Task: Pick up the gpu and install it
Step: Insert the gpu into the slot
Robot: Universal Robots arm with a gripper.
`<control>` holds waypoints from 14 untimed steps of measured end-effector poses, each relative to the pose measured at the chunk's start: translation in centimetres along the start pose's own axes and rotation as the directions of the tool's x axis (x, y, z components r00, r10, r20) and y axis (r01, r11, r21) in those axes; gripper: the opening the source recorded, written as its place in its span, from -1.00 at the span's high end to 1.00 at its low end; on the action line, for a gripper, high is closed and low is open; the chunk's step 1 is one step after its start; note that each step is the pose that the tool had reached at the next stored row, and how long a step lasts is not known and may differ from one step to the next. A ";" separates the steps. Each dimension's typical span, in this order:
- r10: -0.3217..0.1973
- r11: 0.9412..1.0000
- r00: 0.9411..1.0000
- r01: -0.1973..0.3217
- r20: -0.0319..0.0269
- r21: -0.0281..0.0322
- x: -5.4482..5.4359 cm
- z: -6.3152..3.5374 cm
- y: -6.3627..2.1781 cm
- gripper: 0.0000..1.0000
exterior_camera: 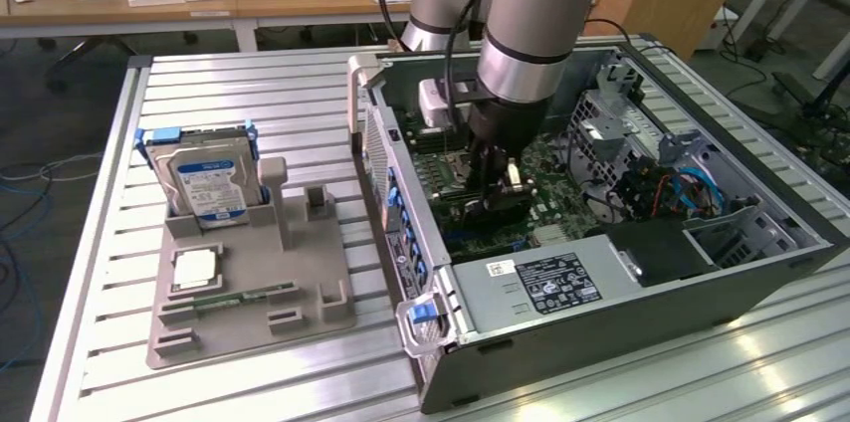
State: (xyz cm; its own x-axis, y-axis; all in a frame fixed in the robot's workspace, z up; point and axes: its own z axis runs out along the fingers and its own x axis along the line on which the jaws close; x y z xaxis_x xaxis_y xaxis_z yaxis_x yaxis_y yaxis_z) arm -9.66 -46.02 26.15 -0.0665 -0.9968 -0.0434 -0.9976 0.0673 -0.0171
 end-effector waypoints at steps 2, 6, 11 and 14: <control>0.000 1.000 1.000 0.000 0.000 -0.001 0.0 0.01 -0.32 0.05; 0.000 1.000 1.000 0.000 0.000 -0.001 -0.1 0.04 -0.96 0.05; 0.000 1.000 1.000 0.000 0.000 -0.001 0.0 0.64 -0.95 0.05; 0.000 1.000 1.000 0.000 0.000 -0.001 0.0 0.64 -0.96 0.05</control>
State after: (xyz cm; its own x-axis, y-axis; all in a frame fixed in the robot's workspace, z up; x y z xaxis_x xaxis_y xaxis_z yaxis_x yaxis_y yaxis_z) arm -8.69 -46.05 25.53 -0.0665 -0.9969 -0.0432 -0.9976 0.0673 -0.0163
